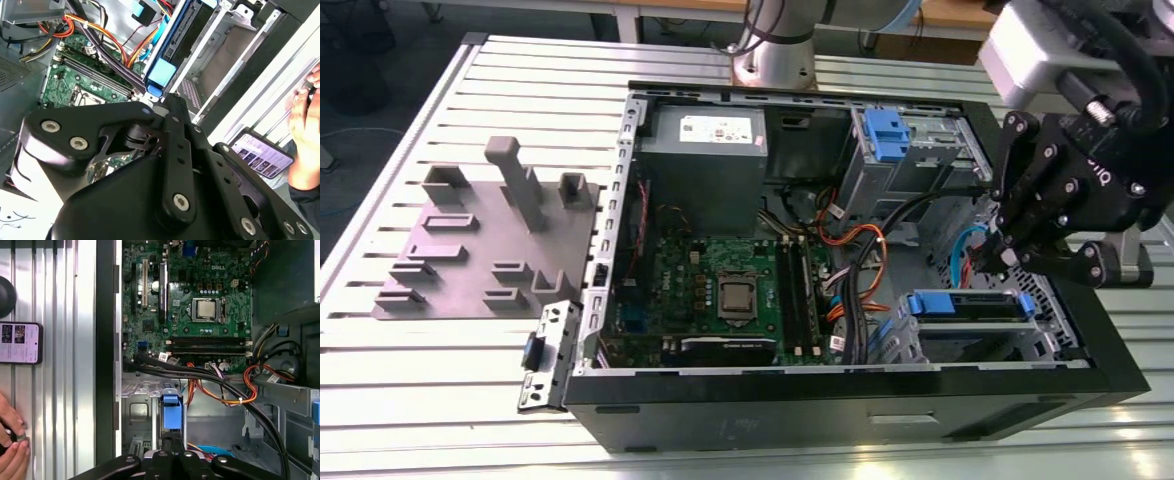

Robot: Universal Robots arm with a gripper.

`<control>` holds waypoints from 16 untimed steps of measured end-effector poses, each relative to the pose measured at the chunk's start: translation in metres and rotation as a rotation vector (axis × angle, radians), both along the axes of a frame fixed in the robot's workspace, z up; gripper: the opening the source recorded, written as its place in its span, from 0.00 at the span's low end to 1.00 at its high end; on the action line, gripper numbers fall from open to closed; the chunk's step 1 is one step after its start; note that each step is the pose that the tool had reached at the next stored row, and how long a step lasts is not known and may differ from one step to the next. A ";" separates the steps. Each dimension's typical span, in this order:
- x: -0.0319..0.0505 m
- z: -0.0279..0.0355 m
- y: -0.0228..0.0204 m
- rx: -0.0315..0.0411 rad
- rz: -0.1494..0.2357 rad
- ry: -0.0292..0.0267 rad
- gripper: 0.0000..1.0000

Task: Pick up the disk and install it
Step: 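Insert the disk into the insertion slot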

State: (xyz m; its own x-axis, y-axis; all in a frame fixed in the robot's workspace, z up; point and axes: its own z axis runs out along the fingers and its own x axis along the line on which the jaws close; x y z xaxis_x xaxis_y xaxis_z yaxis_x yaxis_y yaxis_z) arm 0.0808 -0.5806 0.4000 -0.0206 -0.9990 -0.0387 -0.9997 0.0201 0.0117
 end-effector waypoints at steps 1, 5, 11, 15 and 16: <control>0.0000 -0.0018 0.0000 0.0000 0.000 0.0000 0.11; 0.0000 -0.0090 0.0000 0.0000 0.000 0.0000 0.11; 0.0009 -0.0198 0.0042 -0.0002 0.000 0.0000 0.11; 0.0010 -0.0272 0.0058 0.0001 0.000 0.0000 0.11; 0.0010 -0.0290 0.0058 0.0000 0.000 0.0000 0.11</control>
State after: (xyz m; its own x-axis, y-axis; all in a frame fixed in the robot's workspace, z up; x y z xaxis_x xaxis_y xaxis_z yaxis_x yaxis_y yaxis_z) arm 0.0819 -0.5748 0.3710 -0.0206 -0.9990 -0.0387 -0.9997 0.0201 0.0117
